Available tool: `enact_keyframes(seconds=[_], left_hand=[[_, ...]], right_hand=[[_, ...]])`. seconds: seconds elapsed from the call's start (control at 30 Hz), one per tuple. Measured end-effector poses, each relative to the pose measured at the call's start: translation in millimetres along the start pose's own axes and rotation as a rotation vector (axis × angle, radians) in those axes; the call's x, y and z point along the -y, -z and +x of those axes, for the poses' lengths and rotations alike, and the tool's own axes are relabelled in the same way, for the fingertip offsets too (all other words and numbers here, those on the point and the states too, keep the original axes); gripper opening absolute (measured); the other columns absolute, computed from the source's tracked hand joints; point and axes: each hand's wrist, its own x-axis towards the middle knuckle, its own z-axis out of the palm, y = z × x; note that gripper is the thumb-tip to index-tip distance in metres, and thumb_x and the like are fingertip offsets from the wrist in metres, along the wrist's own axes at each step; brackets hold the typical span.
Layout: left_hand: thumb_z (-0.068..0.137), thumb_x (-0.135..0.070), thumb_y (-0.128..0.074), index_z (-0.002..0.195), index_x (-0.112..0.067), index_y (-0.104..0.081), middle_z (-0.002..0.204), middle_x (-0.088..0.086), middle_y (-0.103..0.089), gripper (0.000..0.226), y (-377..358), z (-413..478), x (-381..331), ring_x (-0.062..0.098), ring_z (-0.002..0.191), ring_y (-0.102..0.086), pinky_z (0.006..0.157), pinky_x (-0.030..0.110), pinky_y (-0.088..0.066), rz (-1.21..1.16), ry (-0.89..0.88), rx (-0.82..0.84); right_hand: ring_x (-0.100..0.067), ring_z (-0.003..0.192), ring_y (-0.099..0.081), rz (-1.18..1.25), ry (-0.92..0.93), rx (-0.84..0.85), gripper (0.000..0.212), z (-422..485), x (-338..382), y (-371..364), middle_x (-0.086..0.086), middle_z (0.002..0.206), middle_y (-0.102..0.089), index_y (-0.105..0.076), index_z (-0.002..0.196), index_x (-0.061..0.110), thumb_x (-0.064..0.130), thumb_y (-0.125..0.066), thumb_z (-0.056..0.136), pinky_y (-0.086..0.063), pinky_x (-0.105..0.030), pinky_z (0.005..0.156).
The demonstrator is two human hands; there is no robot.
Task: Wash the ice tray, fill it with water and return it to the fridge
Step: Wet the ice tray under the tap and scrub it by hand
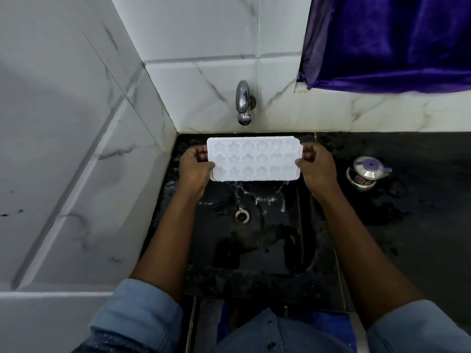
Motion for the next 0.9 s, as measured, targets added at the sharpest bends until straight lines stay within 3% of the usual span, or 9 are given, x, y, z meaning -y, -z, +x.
enact_keyframes(seconds=[0.17,0.27,0.37,0.47,0.57,0.67,0.73,0.9], left_hand=[[0.079,0.022,-0.066,0.102,-0.012,-0.063,0.103,0.011,-0.072,0.042,2,-3,5,0.017,0.089,-0.069,0.068,0.022,-0.058,0.041,-0.121,-0.019],[0.078,0.018,-0.07,0.097,-0.016,-0.063,0.104,0.012,-0.076,0.04,5,-2,10,0.018,0.091,-0.07,0.076,0.031,-0.059,0.063,-0.17,-0.023],[0.082,0.009,-0.073,0.089,-0.026,-0.063,0.1,0.01,-0.078,0.037,8,-2,14,0.019,0.089,-0.071,0.083,0.042,-0.06,0.087,-0.221,-0.043],[0.085,0.002,-0.073,0.083,-0.029,-0.062,0.09,0.004,-0.074,0.033,11,-8,12,0.014,0.08,-0.064,0.079,0.038,-0.057,0.151,-0.284,-0.088],[0.081,0.009,-0.066,0.082,-0.026,-0.061,0.089,0.003,-0.071,0.036,13,-17,9,0.013,0.081,-0.061,0.078,0.034,-0.052,0.219,-0.36,-0.098],[0.079,0.011,-0.061,0.084,-0.017,-0.063,0.092,0.005,-0.072,0.029,17,-23,13,0.023,0.087,-0.067,0.084,0.04,-0.055,0.251,-0.461,-0.11],[0.076,0.013,-0.06,0.084,-0.013,-0.063,0.095,0.007,-0.073,0.028,19,-24,17,0.028,0.093,-0.069,0.087,0.046,-0.056,0.269,-0.491,-0.117],[0.073,0.017,-0.061,0.082,-0.021,-0.06,0.098,0.005,-0.072,0.038,23,-27,18,0.027,0.095,-0.07,0.089,0.051,-0.058,0.274,-0.495,-0.096]], right_hand=[[-0.019,0.089,-0.066,-0.034,0.087,-0.049,0.03,-1,-2,0,-0.003,0.094,-0.07,-0.06,0.104,0.024,0.0,-0.068,0.088,-0.054,-0.035,0.084],[-0.009,0.085,-0.065,-0.031,0.147,-0.062,0.028,-4,2,2,0.009,0.091,-0.068,-0.06,0.106,0.023,0.0,-0.068,0.09,-0.051,-0.023,0.08],[0.002,0.082,-0.063,-0.022,0.218,-0.089,0.024,-8,5,2,0.007,0.093,-0.069,-0.061,0.104,0.021,0.001,-0.066,0.092,-0.047,-0.013,0.076],[-0.003,0.083,-0.065,-0.015,0.27,-0.11,0.023,-10,5,3,0.001,0.094,-0.07,-0.061,0.101,0.02,-0.001,-0.065,0.092,-0.047,-0.015,0.074],[-0.005,0.083,-0.064,0.0,0.324,-0.118,0.023,-15,4,2,-0.002,0.096,-0.07,-0.059,0.1,0.018,-0.003,-0.064,0.093,-0.047,-0.014,0.072],[-0.015,0.095,-0.068,0.017,0.399,-0.132,0.027,-19,-1,1,-0.005,0.103,-0.071,-0.056,0.098,0.024,-0.002,-0.062,0.095,-0.051,-0.023,0.082],[-0.017,0.099,-0.068,0.023,0.411,-0.138,0.025,-21,-3,1,-0.007,0.106,-0.071,-0.058,0.098,0.02,-0.004,-0.06,0.093,-0.05,-0.022,0.085],[-0.016,0.103,-0.069,0.026,0.4,-0.155,0.014,-26,-8,1,-0.004,0.109,-0.072,-0.062,0.098,0.011,-0.002,-0.061,0.093,-0.05,-0.021,0.086]])
